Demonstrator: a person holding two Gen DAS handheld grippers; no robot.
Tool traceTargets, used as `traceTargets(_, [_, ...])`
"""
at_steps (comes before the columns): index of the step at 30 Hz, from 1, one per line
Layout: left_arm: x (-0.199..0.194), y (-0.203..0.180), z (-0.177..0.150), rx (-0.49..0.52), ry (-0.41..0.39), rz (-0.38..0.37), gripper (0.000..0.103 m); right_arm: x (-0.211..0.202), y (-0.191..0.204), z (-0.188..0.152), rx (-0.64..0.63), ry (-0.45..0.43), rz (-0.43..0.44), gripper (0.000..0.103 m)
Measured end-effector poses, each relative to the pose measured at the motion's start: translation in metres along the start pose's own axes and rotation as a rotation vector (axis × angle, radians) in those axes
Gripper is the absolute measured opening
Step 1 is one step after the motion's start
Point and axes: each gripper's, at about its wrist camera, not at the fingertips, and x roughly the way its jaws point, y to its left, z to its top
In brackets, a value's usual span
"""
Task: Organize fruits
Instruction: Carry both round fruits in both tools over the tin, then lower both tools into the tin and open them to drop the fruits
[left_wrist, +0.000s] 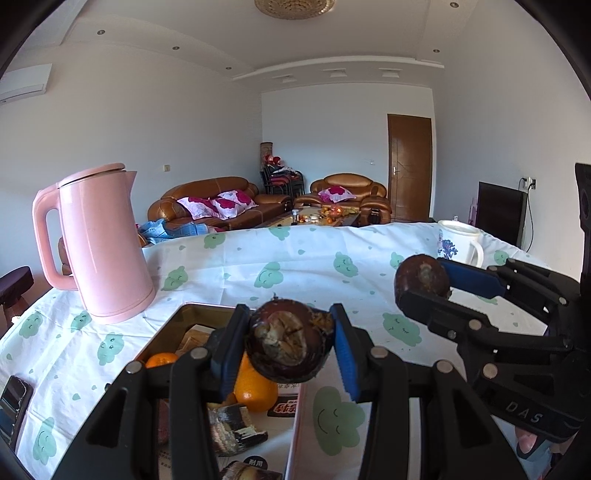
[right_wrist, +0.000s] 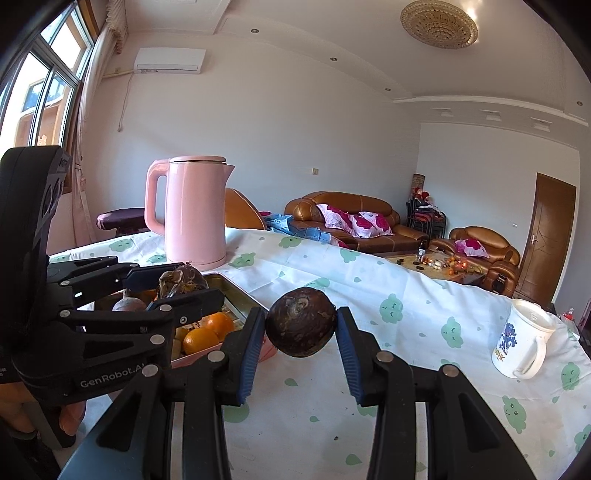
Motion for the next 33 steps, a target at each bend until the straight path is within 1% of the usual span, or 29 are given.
traceTargets(14, [-0.005,0.034,-0.003,-0.05,0.017,0.046,0.046,0.013,0.028,0.008,-0.03,0.011,0.05,0.042])
traceTargets(33, [-0.012,0.072,-0.009,-0.089,0.043,0.119,0.046,0.034,0.064,0.024,-0.078,0.022,0.118,0.042])
